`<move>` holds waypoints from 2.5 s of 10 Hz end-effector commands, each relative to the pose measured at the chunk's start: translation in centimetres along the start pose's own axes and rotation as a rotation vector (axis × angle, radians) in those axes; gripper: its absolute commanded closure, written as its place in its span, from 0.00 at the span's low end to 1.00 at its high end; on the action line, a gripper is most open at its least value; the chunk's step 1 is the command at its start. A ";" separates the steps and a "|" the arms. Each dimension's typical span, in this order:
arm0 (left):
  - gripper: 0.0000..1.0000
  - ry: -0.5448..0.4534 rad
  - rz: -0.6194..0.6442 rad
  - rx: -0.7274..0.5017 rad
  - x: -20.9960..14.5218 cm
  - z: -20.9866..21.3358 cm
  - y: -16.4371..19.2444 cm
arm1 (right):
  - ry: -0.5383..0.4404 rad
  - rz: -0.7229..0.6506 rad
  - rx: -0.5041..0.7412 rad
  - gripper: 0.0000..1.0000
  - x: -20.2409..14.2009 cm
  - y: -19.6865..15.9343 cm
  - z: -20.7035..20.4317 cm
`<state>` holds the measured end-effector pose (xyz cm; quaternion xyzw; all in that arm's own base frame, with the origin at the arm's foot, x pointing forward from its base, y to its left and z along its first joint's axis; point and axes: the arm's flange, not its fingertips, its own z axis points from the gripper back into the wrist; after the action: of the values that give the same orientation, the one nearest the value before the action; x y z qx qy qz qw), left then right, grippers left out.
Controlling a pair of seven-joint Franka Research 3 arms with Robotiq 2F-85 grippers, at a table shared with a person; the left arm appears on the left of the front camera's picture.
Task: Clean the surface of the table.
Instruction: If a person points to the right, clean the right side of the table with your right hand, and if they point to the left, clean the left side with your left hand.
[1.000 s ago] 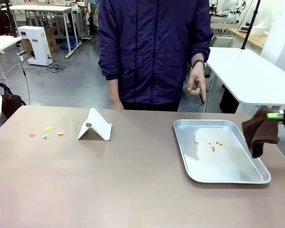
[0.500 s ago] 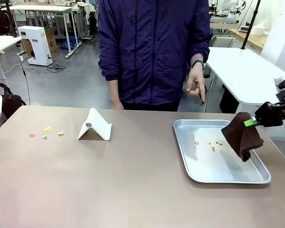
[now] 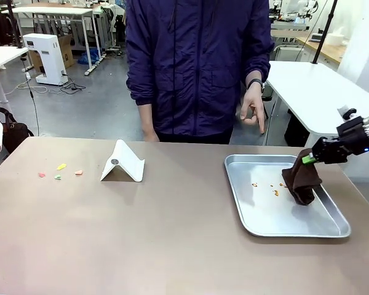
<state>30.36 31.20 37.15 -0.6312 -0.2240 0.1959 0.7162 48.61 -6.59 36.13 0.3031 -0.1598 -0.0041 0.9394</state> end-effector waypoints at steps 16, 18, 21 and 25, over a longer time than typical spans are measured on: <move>1.00 0.007 -0.017 -0.013 -0.2 0.2 -0.2 | 0.437 0.192 0.174 0.93 -1.3 7.2 -15.4; 1.00 0.007 -0.017 -0.013 -0.2 0.2 -0.2 | 0.462 0.218 0.108 0.93 -1.5 7.1 -15.4; 1.00 0.007 -0.017 -0.013 -0.2 0.2 -0.2 | 0.346 0.135 0.042 0.93 -0.4 5.2 -14.5; 1.00 0.007 -0.017 -0.013 -0.2 0.2 -0.2 | 0.233 -0.017 0.059 0.93 1.0 1.6 -11.6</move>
<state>30.36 31.21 37.13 -0.6312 -0.2240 0.1958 0.7163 52.90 1.61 28.28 0.3279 -0.0328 0.0601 0.9422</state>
